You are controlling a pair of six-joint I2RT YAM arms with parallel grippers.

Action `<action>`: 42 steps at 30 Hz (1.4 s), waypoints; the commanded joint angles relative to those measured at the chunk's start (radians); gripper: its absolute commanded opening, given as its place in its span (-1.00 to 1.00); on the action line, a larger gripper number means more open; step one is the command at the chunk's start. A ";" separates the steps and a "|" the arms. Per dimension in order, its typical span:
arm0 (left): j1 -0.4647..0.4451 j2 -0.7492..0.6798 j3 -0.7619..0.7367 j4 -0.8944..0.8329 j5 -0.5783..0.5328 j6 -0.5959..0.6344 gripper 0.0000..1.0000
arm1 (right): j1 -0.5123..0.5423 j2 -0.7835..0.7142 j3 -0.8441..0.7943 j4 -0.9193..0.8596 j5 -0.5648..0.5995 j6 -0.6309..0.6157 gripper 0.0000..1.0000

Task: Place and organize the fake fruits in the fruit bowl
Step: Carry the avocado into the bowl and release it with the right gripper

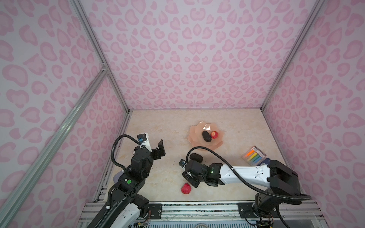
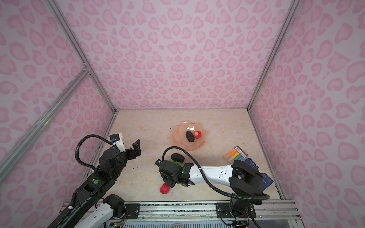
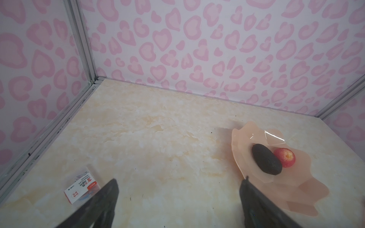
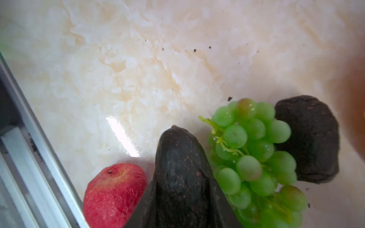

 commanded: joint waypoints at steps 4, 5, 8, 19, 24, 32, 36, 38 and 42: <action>0.001 0.000 -0.002 0.015 -0.003 0.002 0.92 | -0.060 -0.153 0.024 -0.034 0.038 0.045 -0.38; 0.001 0.000 -0.002 0.014 -0.003 0.001 0.92 | -0.074 -0.175 0.032 -0.047 0.054 0.050 -0.39; 0.001 -0.006 -0.007 0.013 0.007 -0.012 0.92 | -0.156 -0.235 0.060 -0.074 0.057 0.035 -0.39; 0.001 -0.009 -0.004 -0.054 0.149 -0.056 0.88 | -0.476 -0.193 0.039 0.149 0.038 -0.022 -0.38; 0.001 0.009 0.001 -0.122 0.362 -0.071 0.82 | -0.536 -0.024 0.131 0.147 0.002 -0.040 -0.38; -0.122 0.006 -0.051 -0.228 0.478 -0.172 0.70 | -0.549 0.191 0.190 0.204 0.011 -0.047 -0.34; -0.211 0.010 -0.080 -0.282 0.483 -0.218 0.69 | -0.549 0.231 0.196 0.224 0.007 -0.040 -0.23; -0.245 0.012 -0.095 -0.304 0.482 -0.239 0.68 | -0.551 0.243 0.200 0.225 0.011 -0.036 -0.14; -0.306 0.023 -0.127 -0.314 0.485 -0.280 0.68 | -0.550 0.256 0.212 0.217 0.018 -0.042 0.00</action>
